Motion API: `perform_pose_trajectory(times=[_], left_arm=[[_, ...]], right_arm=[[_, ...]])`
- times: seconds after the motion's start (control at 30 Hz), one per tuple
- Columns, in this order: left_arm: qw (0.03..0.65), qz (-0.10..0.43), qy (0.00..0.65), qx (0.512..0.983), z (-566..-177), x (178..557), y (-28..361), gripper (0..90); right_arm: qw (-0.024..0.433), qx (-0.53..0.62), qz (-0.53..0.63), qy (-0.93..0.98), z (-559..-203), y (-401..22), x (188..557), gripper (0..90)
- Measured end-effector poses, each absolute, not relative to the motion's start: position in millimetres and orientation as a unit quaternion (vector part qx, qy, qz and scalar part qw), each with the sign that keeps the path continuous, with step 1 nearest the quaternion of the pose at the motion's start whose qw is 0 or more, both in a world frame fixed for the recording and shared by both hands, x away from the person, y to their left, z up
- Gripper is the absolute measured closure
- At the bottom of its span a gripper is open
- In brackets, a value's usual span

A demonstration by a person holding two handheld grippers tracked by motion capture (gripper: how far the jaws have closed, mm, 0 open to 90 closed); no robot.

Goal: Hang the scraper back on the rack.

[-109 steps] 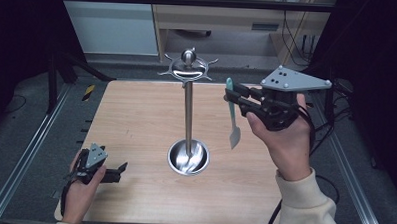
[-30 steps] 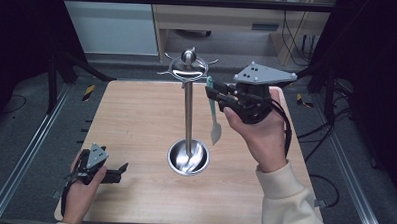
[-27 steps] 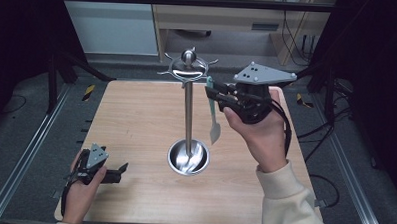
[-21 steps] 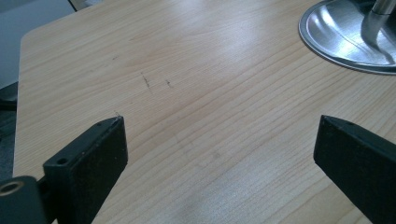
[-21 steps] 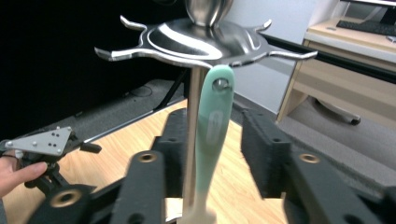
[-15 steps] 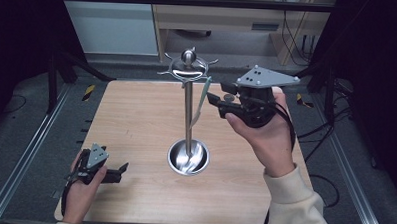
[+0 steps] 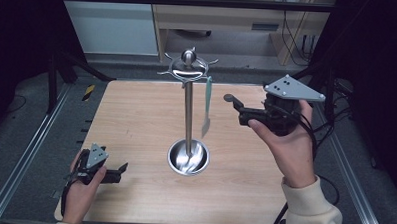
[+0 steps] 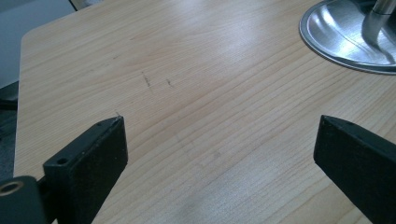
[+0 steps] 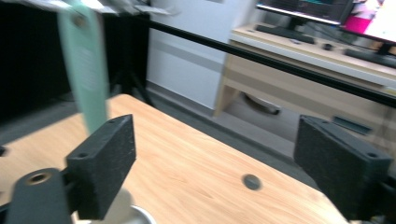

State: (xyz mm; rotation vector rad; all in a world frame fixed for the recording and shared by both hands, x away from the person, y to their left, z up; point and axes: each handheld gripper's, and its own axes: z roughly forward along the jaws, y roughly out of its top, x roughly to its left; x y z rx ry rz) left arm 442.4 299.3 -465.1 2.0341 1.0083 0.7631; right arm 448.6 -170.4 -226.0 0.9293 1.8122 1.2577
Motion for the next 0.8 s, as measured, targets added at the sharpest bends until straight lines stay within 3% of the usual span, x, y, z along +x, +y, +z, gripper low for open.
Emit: perform_pose_trajectory(times=[0.8], left_arm=[[0.362,0.295,0.391,0.793,-466.2,443.1,297.2,2.7]], right_arm=[[0.319,0.428,0.418,0.735,-311.1,-223.7,445.2,9.4]])
